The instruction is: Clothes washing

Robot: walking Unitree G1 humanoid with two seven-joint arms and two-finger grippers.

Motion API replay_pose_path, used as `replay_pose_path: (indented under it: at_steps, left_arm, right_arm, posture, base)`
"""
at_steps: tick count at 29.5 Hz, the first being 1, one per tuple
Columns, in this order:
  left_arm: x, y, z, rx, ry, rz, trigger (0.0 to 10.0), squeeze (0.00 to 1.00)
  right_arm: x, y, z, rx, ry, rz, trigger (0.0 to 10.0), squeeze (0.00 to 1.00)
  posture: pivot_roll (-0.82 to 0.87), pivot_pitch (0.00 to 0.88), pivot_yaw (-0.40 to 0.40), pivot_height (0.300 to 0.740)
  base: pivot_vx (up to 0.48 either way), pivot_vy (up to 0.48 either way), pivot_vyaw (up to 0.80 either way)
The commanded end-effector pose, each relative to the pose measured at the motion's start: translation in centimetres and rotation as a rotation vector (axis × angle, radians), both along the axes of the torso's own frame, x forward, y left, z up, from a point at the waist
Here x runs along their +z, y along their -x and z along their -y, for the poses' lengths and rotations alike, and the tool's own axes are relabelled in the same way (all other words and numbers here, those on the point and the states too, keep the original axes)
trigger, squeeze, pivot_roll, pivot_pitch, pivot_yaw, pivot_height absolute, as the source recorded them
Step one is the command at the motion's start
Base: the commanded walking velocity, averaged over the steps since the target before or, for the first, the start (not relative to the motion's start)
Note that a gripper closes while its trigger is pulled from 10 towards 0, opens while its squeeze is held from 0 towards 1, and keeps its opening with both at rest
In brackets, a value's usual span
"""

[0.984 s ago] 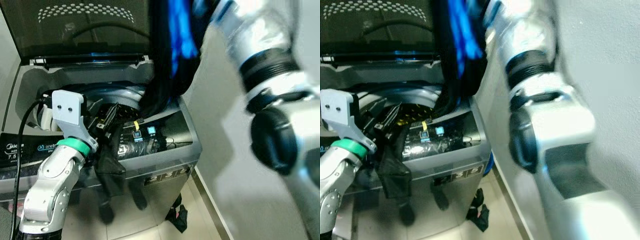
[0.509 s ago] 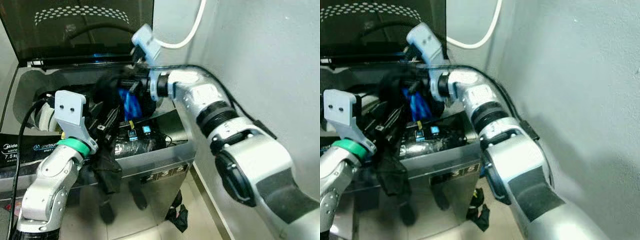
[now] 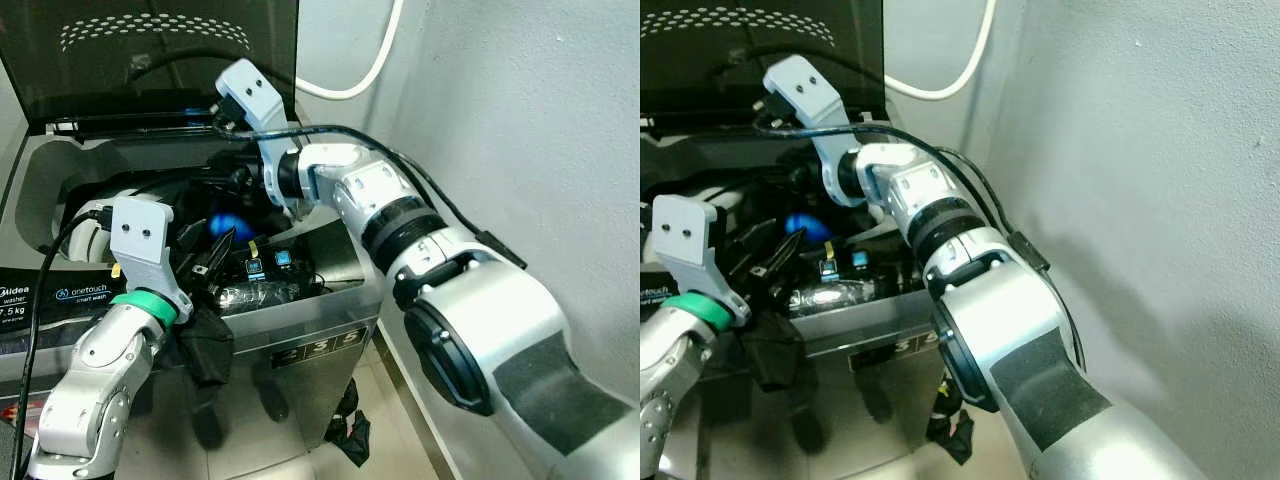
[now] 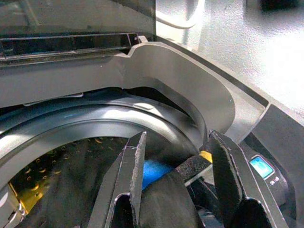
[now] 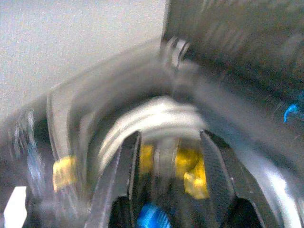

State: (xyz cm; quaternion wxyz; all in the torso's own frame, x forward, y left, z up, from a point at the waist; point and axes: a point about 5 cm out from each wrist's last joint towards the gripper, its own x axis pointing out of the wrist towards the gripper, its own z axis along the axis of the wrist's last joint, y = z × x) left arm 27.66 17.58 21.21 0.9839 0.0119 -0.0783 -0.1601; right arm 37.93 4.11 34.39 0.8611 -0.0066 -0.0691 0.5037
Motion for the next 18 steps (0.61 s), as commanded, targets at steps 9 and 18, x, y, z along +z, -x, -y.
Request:
replay_pose_path:
  at_steps: [9,18]
  left_arm:
    - [0.5,0.4,-1.6,0.028,-0.041,0.01,10.0,0.0]
    - [3.4,5.4,-1.0,-0.521,-0.079,-0.039,10.0,0.0]
  right_arm:
    - [6.8,-0.5,4.2,-0.131,-0.275,0.144,10.0,0.0]
    - [2.6,-1.1,7.2,0.079,-0.182,0.13,10.0,0.0]
  posture:
    - [0.12,0.004,-0.052,0.74]
    - [0.12,0.007,-0.047,0.74]
  base:
    - [0.0,0.0,0.0]
    - [0.0,0.0,0.0]
